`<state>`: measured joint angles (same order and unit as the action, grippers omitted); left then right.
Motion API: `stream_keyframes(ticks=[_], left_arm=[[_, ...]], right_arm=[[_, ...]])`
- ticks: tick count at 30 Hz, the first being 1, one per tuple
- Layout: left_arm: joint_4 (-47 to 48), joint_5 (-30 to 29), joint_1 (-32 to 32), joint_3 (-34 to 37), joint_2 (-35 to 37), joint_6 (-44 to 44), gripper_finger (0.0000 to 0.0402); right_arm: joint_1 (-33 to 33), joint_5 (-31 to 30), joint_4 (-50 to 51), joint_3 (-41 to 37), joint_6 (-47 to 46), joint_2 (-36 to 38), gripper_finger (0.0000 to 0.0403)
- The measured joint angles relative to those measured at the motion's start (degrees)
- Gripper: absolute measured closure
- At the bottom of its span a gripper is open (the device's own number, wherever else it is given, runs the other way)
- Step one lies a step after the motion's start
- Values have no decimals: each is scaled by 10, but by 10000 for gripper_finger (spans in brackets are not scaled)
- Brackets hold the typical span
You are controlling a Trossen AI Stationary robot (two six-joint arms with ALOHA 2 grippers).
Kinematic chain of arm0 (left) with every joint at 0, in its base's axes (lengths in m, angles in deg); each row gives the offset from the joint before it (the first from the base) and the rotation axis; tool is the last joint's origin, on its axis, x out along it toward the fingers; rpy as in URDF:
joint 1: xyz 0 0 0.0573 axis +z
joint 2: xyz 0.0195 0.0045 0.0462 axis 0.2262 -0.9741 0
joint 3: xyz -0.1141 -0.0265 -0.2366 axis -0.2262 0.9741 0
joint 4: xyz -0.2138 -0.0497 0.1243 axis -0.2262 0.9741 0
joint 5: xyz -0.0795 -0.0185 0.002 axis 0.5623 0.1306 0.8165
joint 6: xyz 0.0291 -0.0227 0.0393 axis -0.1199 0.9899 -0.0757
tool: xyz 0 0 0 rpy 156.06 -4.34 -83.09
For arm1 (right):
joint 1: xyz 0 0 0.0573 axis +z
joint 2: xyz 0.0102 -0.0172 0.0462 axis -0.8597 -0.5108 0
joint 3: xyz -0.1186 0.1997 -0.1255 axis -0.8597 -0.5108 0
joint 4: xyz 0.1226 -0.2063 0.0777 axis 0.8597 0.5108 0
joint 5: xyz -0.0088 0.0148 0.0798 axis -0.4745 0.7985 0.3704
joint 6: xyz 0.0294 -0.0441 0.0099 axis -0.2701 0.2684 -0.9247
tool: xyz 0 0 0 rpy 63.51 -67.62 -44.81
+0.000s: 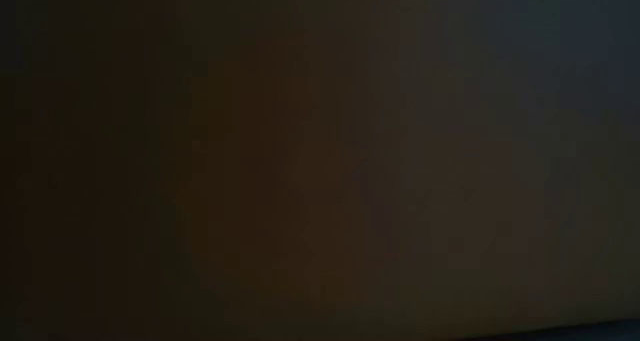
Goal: Sort soda cans
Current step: Put the orange soda can into the blue bin
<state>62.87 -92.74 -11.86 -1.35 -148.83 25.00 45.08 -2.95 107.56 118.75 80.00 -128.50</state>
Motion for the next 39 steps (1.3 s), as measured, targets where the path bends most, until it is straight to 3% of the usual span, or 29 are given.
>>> stream_keyframes(ticks=[10, 15, 20, 26, 33, 39], left_arm=[[35, -22, 0, 0, 44, -19, 43], [85, -70, 0, 0, 84, 25, 43], [76, -112, 0, 1, 134, 55, 43], [-84, -139, -1, 65, 193, 71, 43], [-248, -143, -1, 131, 201, 111, 43], [-283, -144, 11, 135, 195, 182, 43]], right_arm=[[0, 0, 0, 0, 0, 0, 52], [-1, 0, -1, 0, 0, 0, 52], [-1, 4, -37, -1, 1, -1, 52], [-1, 120, -164, 0, 32, -1, 52], [-1, 73, -272, -6, 29, -6, 52], [-1, 38, -296, -6, 31, -5, 52]])
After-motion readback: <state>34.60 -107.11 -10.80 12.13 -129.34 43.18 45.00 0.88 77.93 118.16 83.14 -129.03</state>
